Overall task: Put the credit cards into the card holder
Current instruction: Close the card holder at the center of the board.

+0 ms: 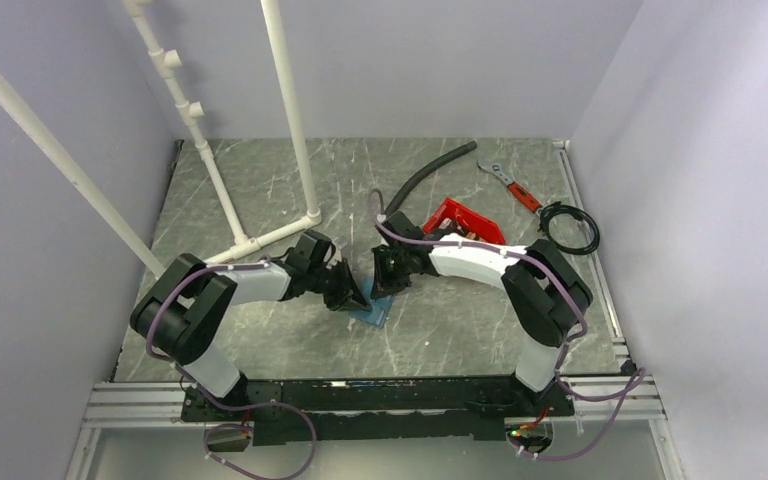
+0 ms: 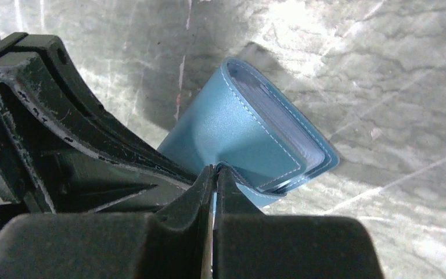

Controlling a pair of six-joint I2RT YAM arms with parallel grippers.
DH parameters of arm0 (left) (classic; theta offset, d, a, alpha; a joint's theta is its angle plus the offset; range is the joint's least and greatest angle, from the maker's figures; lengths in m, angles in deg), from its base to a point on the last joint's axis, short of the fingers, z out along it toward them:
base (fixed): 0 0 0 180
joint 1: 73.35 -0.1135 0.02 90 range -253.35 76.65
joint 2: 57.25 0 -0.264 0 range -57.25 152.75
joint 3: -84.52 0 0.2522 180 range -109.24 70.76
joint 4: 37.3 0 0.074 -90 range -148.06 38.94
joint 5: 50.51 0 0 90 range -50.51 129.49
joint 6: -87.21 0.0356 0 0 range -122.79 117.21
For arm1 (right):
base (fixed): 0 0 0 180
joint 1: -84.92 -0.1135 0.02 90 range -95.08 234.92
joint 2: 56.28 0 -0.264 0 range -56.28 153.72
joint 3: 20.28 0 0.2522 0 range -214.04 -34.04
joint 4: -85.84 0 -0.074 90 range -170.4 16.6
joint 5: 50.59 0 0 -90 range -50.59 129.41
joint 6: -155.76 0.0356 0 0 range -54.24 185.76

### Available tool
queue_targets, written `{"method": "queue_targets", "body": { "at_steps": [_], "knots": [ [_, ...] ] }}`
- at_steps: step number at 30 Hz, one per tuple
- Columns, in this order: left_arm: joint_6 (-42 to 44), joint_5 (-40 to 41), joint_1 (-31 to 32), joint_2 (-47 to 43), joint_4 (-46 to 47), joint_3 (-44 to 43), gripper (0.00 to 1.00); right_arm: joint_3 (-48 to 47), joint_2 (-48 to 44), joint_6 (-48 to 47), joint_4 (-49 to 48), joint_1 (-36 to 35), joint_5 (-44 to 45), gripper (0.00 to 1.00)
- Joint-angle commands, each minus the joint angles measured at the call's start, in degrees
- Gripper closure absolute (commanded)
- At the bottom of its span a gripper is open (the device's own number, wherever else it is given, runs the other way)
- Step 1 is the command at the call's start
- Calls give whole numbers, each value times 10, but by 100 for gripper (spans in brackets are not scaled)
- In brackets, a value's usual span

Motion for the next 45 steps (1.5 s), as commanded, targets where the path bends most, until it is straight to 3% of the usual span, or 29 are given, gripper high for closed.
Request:
{"method": "queue_targets", "body": {
  "at_steps": [1,9,21,25,27,30,36,43,45],
  "knots": [
    [14,84,18,40,-48,53,100,35,122,63,66,-89,195,100],
    [2,91,16,12,-26,81,100,29,192,122,100,-158,271,100],
    [-12,99,21,-50,-12,117,100,-164,355,151,288,-219,336,100],
    [9,101,21,-105,-57,111,100,-124,308,127,229,-200,298,100],
    [24,101,19,-136,-89,103,100,-105,242,72,156,-169,227,98],
    [43,120,13,-192,-150,91,88,-96,123,23,90,-120,154,65],
    [76,130,-20,-298,-255,55,62,-127,-19,-68,77,-46,54,44],
    [123,188,-36,-382,-343,-59,38,-150,-185,-164,150,9,125,15],
    [138,203,-37,-374,-359,-102,33,-142,-228,-175,165,38,127,13]
  ]
}}
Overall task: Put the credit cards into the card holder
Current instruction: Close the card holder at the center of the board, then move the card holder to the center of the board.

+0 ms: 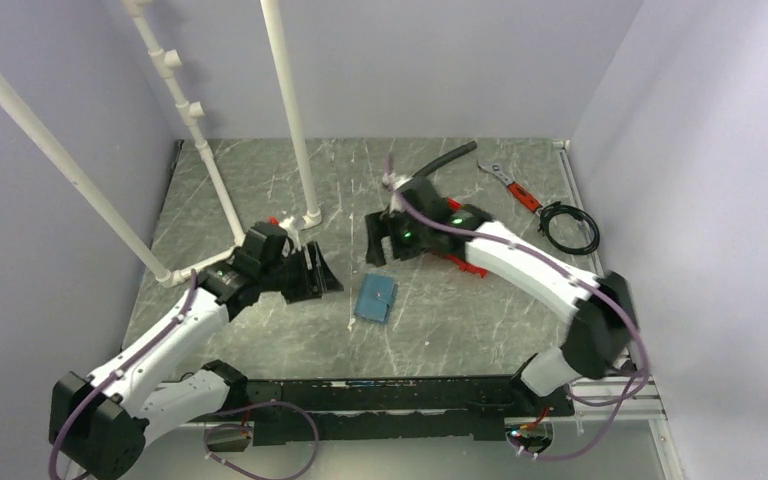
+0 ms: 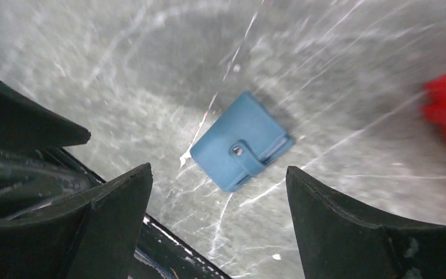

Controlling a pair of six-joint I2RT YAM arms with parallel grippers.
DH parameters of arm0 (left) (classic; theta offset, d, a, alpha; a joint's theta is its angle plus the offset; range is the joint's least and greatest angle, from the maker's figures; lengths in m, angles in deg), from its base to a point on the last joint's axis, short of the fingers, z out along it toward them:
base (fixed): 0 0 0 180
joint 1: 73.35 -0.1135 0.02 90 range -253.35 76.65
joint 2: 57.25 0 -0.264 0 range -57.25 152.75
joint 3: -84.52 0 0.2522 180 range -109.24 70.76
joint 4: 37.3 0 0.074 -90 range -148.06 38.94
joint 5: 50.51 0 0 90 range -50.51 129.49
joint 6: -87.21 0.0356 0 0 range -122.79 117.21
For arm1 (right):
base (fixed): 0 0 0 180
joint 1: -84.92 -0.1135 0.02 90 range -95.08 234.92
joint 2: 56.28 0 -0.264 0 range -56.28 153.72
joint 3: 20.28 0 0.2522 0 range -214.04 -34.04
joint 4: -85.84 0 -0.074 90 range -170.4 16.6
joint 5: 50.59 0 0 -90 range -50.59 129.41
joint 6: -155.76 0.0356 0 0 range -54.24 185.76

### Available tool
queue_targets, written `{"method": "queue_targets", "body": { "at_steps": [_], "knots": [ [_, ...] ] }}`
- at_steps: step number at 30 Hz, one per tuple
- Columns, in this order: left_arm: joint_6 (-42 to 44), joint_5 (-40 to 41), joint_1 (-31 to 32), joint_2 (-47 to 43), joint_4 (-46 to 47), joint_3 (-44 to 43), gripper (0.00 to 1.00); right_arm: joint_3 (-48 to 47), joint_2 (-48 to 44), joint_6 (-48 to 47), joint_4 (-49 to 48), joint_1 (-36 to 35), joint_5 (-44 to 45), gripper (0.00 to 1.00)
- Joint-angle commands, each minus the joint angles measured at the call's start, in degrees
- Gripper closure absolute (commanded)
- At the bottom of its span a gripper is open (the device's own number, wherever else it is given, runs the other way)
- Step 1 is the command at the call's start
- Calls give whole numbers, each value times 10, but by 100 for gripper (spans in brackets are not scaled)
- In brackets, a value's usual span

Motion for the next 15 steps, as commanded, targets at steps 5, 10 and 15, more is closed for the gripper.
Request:
{"method": "queue_targets", "body": {
  "at_steps": [5,10,15],
  "knots": [
    [75,12,-7,54,-28,-143,16,5,-200,-78,55,71,55,7],
    [80,-52,-5,169,27,-140,1,77,-279,-72,24,102,16,1],
    [58,-88,-4,263,108,-110,1,203,-249,6,-73,116,-133,4]
  ]
}}
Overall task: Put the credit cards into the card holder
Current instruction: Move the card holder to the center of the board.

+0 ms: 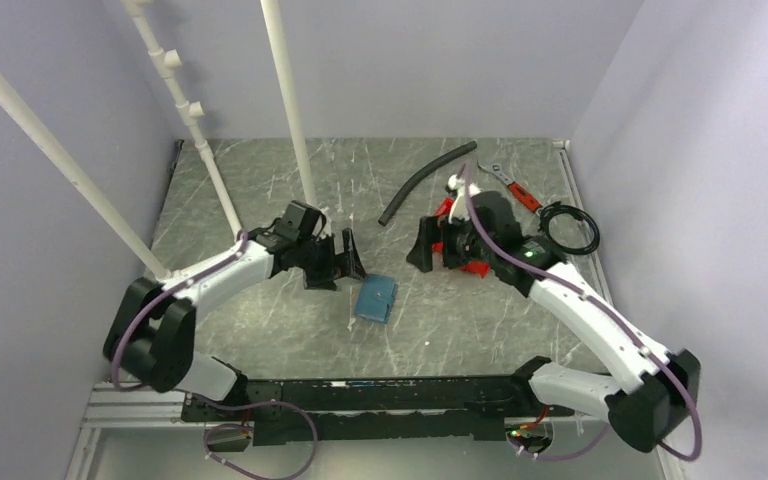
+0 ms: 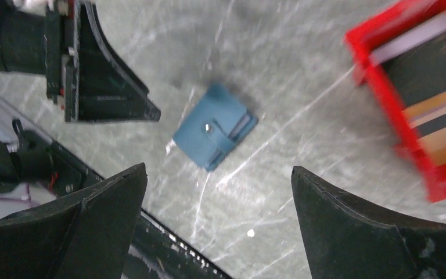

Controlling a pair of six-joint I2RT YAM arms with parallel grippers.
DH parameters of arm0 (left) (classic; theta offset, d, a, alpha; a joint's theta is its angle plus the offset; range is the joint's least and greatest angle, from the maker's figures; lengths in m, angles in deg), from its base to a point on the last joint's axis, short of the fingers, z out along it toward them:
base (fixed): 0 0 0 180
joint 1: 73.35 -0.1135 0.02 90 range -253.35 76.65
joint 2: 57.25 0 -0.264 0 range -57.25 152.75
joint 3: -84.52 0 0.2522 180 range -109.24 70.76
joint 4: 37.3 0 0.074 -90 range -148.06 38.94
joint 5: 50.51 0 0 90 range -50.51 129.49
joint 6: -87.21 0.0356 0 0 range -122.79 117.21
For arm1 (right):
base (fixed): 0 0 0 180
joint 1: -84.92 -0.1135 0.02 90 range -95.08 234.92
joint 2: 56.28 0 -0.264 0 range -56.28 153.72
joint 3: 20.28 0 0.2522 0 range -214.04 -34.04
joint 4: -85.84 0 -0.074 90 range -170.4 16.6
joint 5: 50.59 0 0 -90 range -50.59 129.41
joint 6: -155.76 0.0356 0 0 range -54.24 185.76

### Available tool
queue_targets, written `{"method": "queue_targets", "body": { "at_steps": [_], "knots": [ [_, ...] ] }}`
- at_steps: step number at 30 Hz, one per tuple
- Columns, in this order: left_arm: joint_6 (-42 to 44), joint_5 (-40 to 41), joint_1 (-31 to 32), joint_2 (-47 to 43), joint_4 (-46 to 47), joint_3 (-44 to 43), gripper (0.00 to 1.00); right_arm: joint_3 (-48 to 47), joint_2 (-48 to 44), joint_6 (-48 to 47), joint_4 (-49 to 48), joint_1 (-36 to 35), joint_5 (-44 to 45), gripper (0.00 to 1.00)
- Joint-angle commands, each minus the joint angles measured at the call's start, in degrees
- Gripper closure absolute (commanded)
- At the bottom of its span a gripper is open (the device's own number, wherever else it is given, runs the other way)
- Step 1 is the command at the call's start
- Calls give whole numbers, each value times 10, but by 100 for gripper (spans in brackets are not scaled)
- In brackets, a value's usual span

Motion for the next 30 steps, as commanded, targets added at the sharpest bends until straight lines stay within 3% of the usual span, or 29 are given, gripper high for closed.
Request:
{"method": "queue_targets", "body": {
  "at_steps": [1,4,6,12,15,16,17,20,22,23,25,30],
  "knots": [
    [-9,-57,2,60,82,18,1,115,40,75,-105,5,-131,4],
    [-22,-64,15,105,125,26,6,199,85,139,-249,5,-232,13],
    [-32,-58,21,134,136,28,19,223,144,164,-316,2,-279,23],
    [-89,-60,32,176,215,69,47,243,233,198,-409,-21,-249,24],
    [-120,-56,31,187,246,83,64,228,275,225,-412,-51,-194,25],
    [-124,-52,32,188,247,83,65,223,289,239,-408,-60,-173,26],
    [-123,-43,32,184,242,79,63,220,303,257,-405,-67,-150,28],
    [-107,35,32,131,163,66,33,199,324,320,-363,-87,-57,31],
    [-89,87,31,73,97,59,20,175,336,338,-308,-108,25,32],
    [-81,113,31,40,62,53,18,167,343,345,-292,-117,61,38],
    [-65,167,30,-27,-16,36,16,157,362,358,-274,-122,111,66],
    [-41,271,27,-225,-176,-13,10,72,439,327,-275,-114,160,71]
  ]
}}
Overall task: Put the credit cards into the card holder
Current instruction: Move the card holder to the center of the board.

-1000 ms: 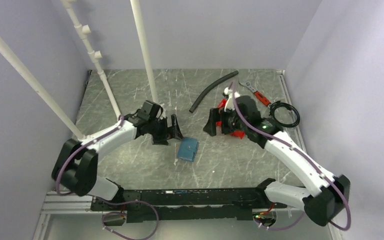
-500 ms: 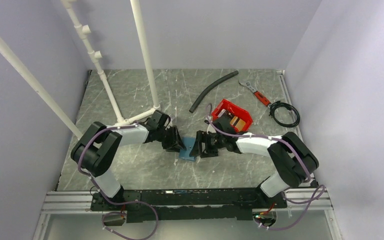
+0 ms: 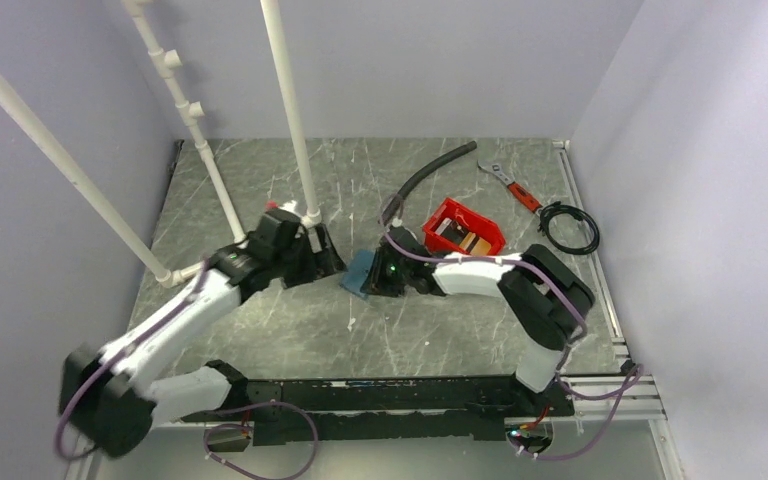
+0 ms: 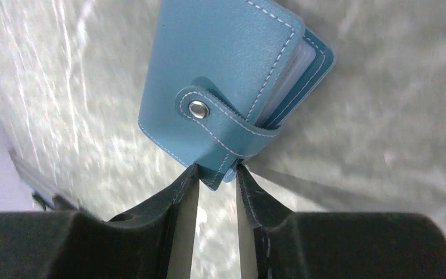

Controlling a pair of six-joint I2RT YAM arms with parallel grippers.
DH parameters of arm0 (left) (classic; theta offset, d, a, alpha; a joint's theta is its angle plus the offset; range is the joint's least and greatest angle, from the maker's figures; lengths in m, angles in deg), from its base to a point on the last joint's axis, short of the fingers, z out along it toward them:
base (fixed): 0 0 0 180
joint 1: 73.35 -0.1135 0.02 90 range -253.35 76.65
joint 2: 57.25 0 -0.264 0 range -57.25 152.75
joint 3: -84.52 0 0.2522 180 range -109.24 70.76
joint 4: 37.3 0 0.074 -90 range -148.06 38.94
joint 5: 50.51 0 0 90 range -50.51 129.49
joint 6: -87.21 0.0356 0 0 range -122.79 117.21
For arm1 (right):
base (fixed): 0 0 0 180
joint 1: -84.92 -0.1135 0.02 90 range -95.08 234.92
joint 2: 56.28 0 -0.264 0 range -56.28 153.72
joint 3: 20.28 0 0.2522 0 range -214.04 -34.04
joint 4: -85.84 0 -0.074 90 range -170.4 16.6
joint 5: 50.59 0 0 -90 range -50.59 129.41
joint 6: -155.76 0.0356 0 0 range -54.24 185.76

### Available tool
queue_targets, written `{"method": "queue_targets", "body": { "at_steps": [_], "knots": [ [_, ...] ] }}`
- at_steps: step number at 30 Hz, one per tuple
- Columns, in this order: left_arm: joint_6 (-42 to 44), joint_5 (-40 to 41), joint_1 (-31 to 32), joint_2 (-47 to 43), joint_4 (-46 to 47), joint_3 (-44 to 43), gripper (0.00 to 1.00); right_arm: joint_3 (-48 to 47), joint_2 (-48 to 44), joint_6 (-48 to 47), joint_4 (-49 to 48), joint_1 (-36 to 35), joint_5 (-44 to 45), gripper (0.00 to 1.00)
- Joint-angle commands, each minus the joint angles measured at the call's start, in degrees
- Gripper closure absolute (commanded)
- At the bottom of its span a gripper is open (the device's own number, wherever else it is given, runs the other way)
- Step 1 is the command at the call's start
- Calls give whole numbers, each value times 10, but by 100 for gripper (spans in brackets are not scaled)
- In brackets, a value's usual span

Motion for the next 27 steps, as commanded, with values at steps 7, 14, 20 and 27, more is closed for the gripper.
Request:
{"method": "queue_targets", "body": {
  "at_steps": [7,14,20,27],
  "knots": [
    [43,141,-3,-267,-303,-137,10,-318,233,-105,120,75,192,71],
    [43,142,-3,-313,-353,-169,7,-619,446,-194,112,117,89,66],
    [71,141,-3,-302,-369,-233,5,-830,494,-258,212,127,2,52],
    [147,194,-3,-274,-366,-385,3,-687,192,-362,327,125,75,18]
  ]
}}
